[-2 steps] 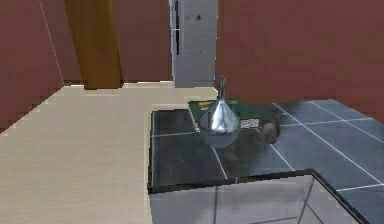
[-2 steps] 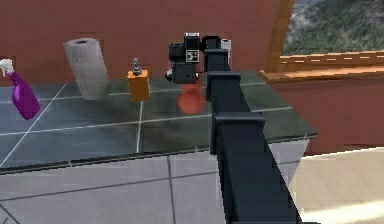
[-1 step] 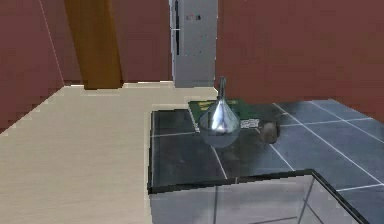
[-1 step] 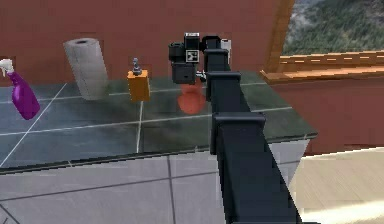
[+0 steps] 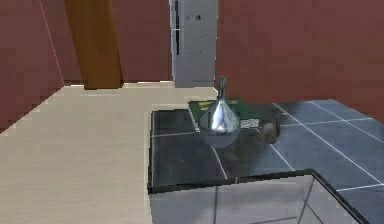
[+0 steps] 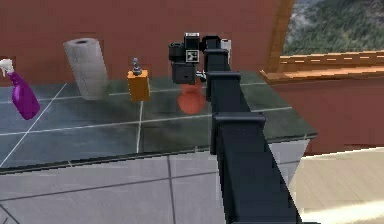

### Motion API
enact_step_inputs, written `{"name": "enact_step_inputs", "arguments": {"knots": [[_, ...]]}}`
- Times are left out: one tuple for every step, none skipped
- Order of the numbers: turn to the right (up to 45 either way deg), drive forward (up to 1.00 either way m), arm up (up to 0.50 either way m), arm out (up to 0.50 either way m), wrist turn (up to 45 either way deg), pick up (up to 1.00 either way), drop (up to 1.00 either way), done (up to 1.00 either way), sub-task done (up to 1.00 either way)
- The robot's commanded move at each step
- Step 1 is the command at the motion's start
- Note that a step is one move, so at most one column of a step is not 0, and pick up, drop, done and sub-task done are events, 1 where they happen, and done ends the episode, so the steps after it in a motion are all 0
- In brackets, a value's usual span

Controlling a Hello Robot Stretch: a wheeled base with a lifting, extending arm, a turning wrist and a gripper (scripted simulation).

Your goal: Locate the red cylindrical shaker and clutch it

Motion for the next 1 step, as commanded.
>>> {"name": "enact_step_inputs", "arguments": {"knots": [[0.0,0.0,0.0,0.0,0.0,0.0,0.0,1.0,0.0]]}}
